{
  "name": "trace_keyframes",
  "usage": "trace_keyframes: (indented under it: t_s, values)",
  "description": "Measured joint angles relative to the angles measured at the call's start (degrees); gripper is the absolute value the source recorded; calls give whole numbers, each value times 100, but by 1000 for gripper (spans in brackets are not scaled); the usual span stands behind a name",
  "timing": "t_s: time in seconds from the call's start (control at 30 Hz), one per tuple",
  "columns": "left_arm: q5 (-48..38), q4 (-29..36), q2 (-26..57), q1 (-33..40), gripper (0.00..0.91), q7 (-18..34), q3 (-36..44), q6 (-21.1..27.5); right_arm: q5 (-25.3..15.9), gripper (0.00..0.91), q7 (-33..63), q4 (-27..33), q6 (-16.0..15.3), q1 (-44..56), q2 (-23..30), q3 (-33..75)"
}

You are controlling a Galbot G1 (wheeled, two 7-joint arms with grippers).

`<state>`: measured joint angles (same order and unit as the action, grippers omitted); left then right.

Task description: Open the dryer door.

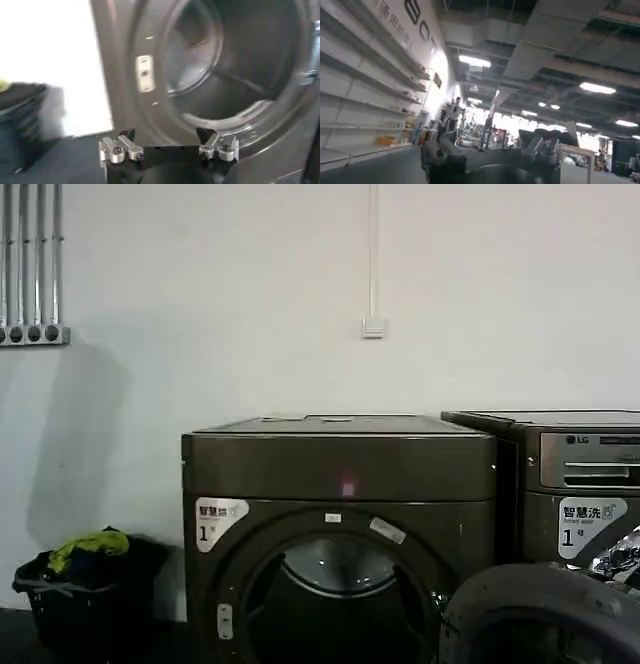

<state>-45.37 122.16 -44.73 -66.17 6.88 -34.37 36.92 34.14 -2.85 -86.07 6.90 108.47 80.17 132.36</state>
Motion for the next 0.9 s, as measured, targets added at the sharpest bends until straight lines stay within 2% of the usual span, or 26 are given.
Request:
trace_keyframes:
  t_s: [0.13, 0.37, 0.47, 0.57, 0.9]
  values:
    - [-288, 8, 257, -108, 907, 282, -459, 535, -6, 907, 22, 48, -62, -42, -41, -22]
    - [-595, -220, 651, -218, 907, 449, -1004, 535, -6, 907, 26, 105, -136, -104, -100, -35]
    - [-941, -384, 811, -283, 907, 690, -1155, 535, -6, 907, 19, 123, -148, -100, -133, -38]
    - [-1536, -596, 1028, -386, 907, 1068, -1328, 535, -9, 907, 11, 124, -149, -89, -144, -54]
    - [-3406, -1153, 2159, -613, 907, 1514, -1332, 531, -25, 907, -6, -20, -184, -120, -115, -224]
